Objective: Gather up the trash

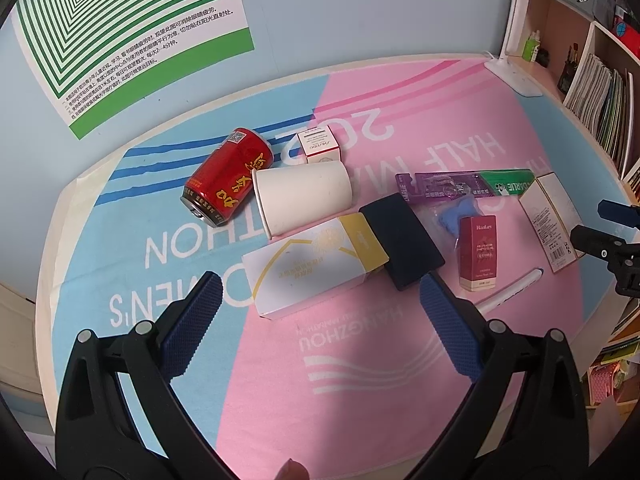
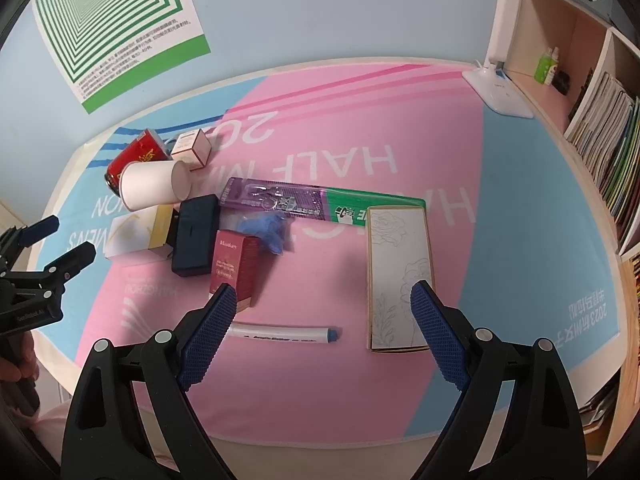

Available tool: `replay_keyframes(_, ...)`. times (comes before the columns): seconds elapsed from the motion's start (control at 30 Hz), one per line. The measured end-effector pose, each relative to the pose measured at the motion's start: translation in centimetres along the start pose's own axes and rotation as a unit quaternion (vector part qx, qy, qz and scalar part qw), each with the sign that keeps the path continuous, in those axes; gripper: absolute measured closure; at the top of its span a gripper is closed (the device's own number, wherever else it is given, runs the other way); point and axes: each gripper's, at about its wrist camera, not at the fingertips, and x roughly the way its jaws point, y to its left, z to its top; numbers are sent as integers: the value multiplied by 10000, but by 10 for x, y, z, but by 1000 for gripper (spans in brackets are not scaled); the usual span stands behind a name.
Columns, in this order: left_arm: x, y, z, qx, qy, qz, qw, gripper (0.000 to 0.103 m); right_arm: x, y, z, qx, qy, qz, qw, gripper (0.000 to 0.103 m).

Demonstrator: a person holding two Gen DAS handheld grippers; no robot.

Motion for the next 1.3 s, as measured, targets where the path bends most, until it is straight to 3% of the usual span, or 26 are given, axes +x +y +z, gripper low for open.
replay_keyframes(1.3, 2, 1, -1, -36, 68, -10, 10000, 6, 1, -1, -1, 10, 28, 1, 10000, 15)
